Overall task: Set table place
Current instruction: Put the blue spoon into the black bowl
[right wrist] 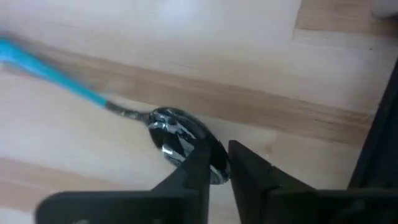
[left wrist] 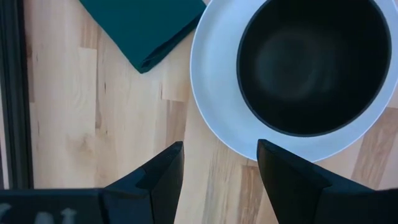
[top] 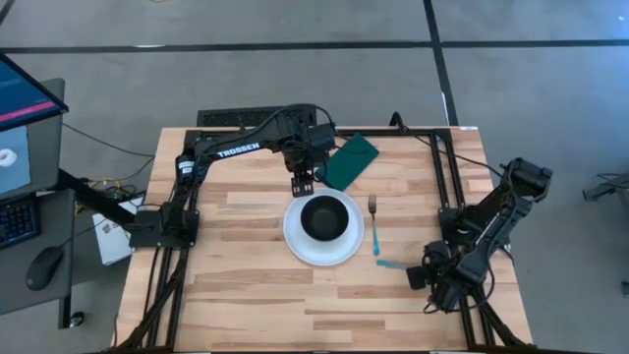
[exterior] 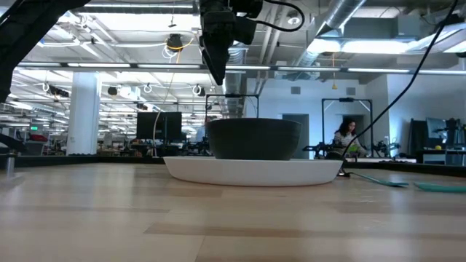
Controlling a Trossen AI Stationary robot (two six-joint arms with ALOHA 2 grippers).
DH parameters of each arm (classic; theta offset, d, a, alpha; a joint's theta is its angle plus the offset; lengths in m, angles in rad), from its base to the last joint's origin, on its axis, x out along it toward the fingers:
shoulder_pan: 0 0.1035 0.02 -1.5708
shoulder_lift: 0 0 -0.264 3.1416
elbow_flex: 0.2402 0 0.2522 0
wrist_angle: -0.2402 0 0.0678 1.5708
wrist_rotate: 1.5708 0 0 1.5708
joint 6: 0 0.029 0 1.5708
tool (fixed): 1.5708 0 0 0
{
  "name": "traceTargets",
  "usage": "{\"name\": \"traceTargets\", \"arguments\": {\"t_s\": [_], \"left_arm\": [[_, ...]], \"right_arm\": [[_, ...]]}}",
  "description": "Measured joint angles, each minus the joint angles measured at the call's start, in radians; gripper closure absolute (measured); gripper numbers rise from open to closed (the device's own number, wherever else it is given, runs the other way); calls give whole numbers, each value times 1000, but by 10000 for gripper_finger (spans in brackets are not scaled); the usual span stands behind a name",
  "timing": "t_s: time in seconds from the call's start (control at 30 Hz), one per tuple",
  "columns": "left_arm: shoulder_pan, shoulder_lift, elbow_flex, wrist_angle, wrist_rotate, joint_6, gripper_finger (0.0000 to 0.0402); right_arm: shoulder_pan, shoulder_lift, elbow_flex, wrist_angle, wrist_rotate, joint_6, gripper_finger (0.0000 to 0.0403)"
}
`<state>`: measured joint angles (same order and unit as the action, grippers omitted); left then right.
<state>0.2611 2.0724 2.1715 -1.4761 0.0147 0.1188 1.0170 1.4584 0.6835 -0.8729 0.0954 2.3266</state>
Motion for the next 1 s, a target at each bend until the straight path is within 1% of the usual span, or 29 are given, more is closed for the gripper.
{"name": "traceTargets", "arguments": {"t_s": [0.1, 0.27, 0.4, 0.57, 0.67, 0.8, 0.9, 1.0], "left_arm": [[0, 0, 0, 0, 0, 0, 207], [0, 0, 0, 0, 0, 0, 207], [0, 0, 0, 0, 0, 0, 207], [0, 0, 0, 1, 0, 0, 207], [0, 0, 0, 8, 0, -9, 207], [0, 0, 0, 27, 0, -29, 207], [0, 0, 0, 32, 0, -47, 207], [0, 0, 0, 25, 4, -26, 207]], "right_arm": [[9, -1, 3, 5, 7, -5, 356], [31, -2, 2, 4, 36, -5, 384], [37, 0, -1, -2, 88, -8, 385], [36, -38, -6, -40, 109, -23, 385], [36, -102, -6, -91, 209, -38, 385], [11, -211, -5, -222, 362, -114, 385], [-52, -299, -5, -293, 433, -232, 385], [-152, -385, -5, -292, 513, -410, 385]]}}
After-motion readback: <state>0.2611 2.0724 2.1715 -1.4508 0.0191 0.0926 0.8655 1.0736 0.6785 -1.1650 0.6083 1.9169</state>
